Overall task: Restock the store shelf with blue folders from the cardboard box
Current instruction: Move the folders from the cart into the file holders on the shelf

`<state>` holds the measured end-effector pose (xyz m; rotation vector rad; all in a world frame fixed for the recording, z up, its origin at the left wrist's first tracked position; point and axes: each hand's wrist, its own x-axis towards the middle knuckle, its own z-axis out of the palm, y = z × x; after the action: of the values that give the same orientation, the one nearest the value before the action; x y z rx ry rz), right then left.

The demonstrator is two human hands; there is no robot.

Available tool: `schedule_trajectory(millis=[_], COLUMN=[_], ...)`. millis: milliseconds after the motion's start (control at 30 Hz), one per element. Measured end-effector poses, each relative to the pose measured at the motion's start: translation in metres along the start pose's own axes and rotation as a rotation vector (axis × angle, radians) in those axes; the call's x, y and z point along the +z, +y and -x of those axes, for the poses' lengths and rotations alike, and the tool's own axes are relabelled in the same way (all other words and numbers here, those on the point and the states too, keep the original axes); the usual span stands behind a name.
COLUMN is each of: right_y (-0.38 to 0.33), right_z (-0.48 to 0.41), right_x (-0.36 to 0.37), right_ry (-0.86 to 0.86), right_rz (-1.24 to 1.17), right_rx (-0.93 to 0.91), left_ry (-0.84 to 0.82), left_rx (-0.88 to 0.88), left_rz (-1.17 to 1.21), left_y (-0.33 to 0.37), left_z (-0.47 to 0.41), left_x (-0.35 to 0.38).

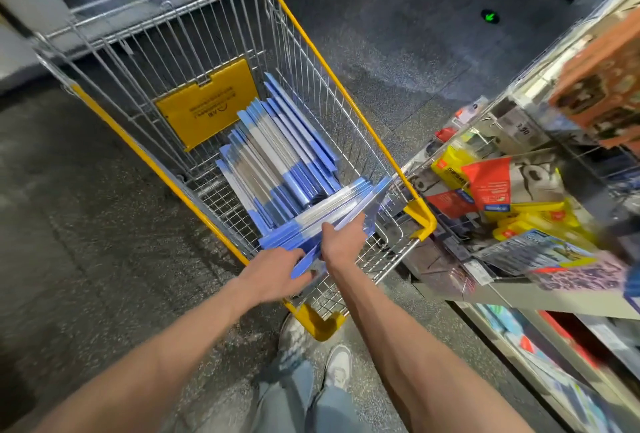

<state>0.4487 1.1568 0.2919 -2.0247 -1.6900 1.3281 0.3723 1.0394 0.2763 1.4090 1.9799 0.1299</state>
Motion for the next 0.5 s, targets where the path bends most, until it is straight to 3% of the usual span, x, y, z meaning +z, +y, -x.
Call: schedule_trajectory(millis=[133, 267, 500], right_y=[-0.006, -0.012, -0.01], right_z=[-0.005, 0.001, -0.028], right_x=[-0.029, -0.061, -0.096], right_ry=[0.002, -0.041, -0.03], right_rz=[-0.016, -0.034, -0.067], right_rx=[0.033, 0.036, -0.075], left_ry=[-0.023, -0.09, -0.082], left_rx=[0.014, -0.048, -0.08], left_rz=[0.157, 0.466, 0.561], left_y=[0.004, 0.012, 0.048], left_z=[-0.005, -0.011, -0.028], left_x=[-0.017, -0.028, -0.052])
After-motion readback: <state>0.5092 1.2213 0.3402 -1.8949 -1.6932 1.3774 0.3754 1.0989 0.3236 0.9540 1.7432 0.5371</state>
